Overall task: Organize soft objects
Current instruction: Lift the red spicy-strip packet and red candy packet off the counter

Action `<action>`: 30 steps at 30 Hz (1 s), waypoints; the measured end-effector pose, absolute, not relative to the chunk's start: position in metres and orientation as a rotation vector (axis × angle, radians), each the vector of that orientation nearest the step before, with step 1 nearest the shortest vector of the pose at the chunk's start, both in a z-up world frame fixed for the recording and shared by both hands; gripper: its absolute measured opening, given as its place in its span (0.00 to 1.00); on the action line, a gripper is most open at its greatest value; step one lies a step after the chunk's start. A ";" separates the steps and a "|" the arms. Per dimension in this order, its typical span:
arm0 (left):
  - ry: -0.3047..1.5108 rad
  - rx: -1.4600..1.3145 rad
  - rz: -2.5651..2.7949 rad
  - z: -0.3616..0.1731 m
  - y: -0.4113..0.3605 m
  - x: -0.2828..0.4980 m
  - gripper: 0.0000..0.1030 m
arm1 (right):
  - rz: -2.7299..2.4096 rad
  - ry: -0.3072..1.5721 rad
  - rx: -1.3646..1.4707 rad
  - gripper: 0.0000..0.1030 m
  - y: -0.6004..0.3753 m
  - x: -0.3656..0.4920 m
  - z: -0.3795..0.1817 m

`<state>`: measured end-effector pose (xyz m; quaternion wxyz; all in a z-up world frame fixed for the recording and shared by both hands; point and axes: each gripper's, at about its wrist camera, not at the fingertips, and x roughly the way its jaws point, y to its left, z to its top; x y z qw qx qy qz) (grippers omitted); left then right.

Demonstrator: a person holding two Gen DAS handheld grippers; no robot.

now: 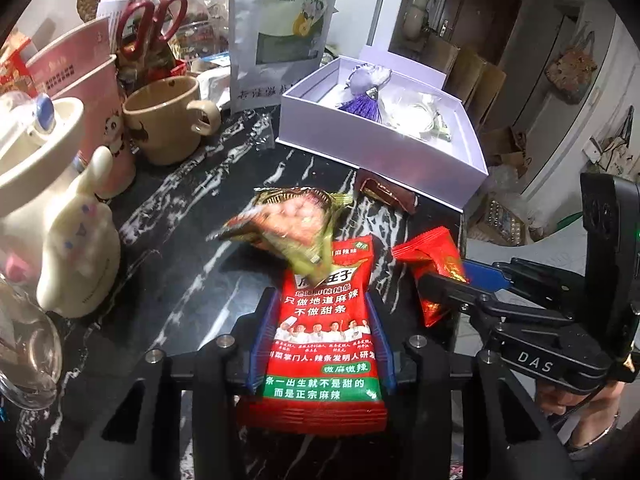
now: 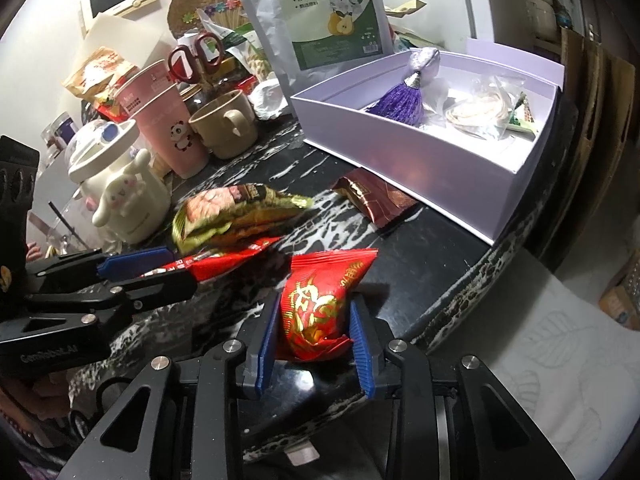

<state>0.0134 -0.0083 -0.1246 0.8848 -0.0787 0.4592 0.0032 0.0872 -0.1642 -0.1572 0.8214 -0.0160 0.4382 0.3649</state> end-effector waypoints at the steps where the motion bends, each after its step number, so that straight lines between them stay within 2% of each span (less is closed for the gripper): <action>1: 0.958 -0.153 0.015 -0.126 -0.009 0.013 0.42 | 0.776 0.934 -0.033 0.32 -0.164 0.087 -0.157; 9: 1.018 -0.222 0.016 -0.152 -0.001 0.010 0.42 | 0.772 0.951 -0.048 0.32 -0.161 0.085 -0.161; 11: 1.035 -0.223 0.025 -0.153 -0.002 0.011 0.47 | 0.770 0.955 -0.046 0.32 -0.161 0.085 -0.161; 13: 1.060 -0.200 0.042 -0.155 -0.005 0.013 0.57 | 0.766 0.959 -0.043 0.32 -0.162 0.085 -0.162; 16: 1.067 -0.160 0.064 -0.155 -0.011 0.012 0.61 | 0.764 0.962 -0.041 0.32 -0.161 0.086 -0.162; 19: 1.033 -0.123 0.066 -0.156 -0.015 0.008 0.59 | 0.763 0.961 -0.045 0.32 -0.161 0.086 -0.162; 21: 1.015 -0.069 0.085 -0.156 -0.020 0.006 0.48 | 0.763 0.960 -0.048 0.32 -0.161 0.085 -0.162; 22: 1.012 -0.068 0.085 -0.155 -0.020 0.005 0.46 | 0.762 0.961 -0.050 0.32 -0.161 0.085 -0.162; 30: 0.997 -0.122 0.051 -0.152 -0.013 0.007 0.43 | 0.755 0.960 -0.048 0.32 -0.165 0.081 -0.161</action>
